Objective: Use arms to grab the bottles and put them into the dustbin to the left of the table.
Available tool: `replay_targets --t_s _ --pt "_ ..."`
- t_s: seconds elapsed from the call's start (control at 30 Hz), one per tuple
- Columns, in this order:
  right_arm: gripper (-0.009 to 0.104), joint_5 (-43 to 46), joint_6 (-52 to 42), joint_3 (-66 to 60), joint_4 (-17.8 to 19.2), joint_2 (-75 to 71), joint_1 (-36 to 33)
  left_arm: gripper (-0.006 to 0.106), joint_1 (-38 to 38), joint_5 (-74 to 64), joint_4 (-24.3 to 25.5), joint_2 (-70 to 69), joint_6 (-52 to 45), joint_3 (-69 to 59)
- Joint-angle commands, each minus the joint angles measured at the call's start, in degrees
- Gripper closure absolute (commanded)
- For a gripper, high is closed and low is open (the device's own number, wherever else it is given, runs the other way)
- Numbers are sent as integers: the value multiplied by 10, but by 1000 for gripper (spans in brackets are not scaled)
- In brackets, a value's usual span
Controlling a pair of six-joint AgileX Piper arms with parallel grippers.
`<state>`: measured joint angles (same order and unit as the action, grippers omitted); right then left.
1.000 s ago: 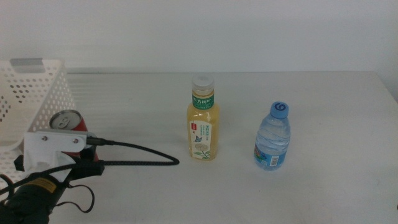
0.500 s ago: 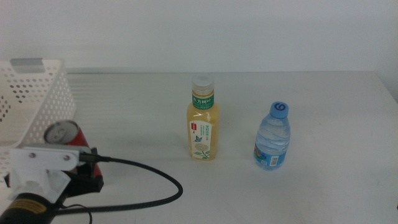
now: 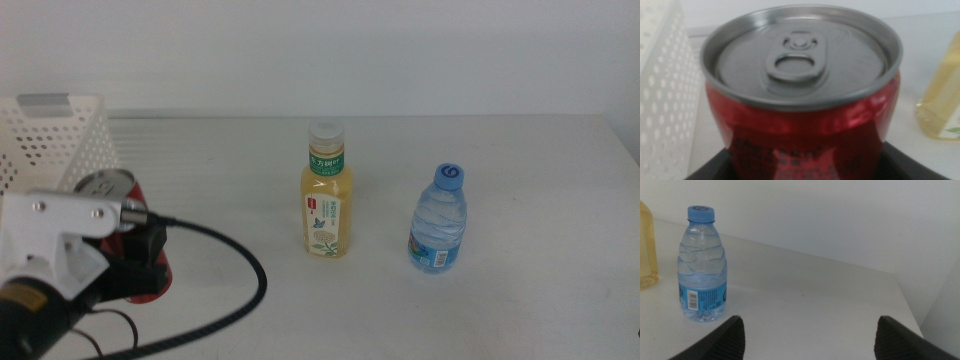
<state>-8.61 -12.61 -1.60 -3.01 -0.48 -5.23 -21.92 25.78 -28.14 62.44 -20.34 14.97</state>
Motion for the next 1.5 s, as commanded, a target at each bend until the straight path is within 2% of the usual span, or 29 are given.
replay_targets --t_s 0.0,0.2,0.47,0.57,1.1,1.17,1.2,1.43,1.47 --pt "27 43 -3 4 6 -16 3 77 -2 -15 -55 -38 -67 54" --pt "27 43 -3 4 6 -16 3 77 -1 -137 -260 -62 -275 127" --pt "27 43 -3 4 6 -16 3 77 -1 -143 -616 -62 -650 200" --pt "27 43 -3 4 6 -16 3 77 -1 -123 -727 -62 -778 224" --pt "27 43 -3 4 6 -16 3 78 -1 -115 -720 -62 -795 236" --pt "27 43 -3 4 6 -16 3 78 -2 -116 -677 -62 -725 235" --pt "27 43 -3 4 6 -16 3 78 -2 -121 -638 -62 -676 235" --pt "27 43 -3 4 6 -16 3 78 -1 -209 -259 -62 -284 236" --pt "27 43 -3 4 6 -16 3 78 1 -219 -219 -61 -236 238"
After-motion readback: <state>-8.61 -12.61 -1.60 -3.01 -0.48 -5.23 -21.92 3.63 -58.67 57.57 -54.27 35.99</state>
